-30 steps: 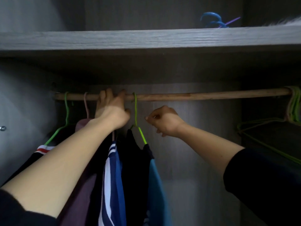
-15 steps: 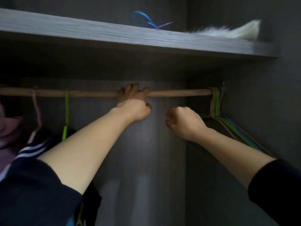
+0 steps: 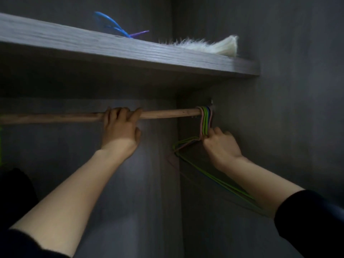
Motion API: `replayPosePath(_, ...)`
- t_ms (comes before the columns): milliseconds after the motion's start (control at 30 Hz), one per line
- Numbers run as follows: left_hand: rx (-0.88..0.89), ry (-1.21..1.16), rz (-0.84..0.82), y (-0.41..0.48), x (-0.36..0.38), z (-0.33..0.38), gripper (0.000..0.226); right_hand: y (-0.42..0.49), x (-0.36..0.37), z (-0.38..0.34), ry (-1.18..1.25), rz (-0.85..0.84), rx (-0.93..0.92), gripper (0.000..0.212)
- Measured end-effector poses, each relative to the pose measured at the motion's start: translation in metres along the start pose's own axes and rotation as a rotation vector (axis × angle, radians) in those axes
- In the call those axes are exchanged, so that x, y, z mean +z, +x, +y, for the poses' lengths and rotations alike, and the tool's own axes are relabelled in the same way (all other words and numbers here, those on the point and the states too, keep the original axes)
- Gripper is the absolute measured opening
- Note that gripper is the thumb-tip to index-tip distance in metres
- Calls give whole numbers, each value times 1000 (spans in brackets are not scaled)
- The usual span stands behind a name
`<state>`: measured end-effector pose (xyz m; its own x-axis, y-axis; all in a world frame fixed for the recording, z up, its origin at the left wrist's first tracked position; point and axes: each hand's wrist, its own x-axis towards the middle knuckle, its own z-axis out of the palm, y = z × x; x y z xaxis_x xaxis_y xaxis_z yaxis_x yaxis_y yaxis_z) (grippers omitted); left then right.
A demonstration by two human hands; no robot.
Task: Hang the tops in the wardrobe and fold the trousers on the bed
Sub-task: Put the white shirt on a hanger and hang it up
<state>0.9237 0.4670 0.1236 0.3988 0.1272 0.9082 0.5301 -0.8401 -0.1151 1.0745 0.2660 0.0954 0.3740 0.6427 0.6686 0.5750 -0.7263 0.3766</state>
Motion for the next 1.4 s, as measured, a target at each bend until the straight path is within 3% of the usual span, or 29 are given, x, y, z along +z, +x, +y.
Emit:
replayPosePath(167,-18,-28,19,1,4,1,61,0,-5,2,-47,-29,-71,29)
replayPosePath(267,-22,-30,14,1,4,0,62,0,-12,2,68,-52,3,23)
replayPosePath(400,-39,-32,26,2,5,1,62,1,-23,-1,537,-119,215,7)
replayPosePath(567,-15,-23,-16,2,-1,-1,62,22,-26,-16,978,-79,347,2)
replayPosePath(700,-29,-16,-98,4,-11,2,68,29,-36,-35,1273,-33,408,26)
replayPosePath(867,-37,-13,-147,4,-16,5,74,4,-38,-51,1269,8,385,30)
replayPosePath(1033,-91,-116,-176,-14,-13,19,85,-49,-47,-48,1304,-67,400,29)
replayPosePath(1233,-185,-595,-314,-56,-44,93,69,-125,-73,-20,1223,-143,506,30)
replayPosePath(1400,-79,-836,-209,-71,-80,158,57,-189,-111,36,1189,-201,552,31)
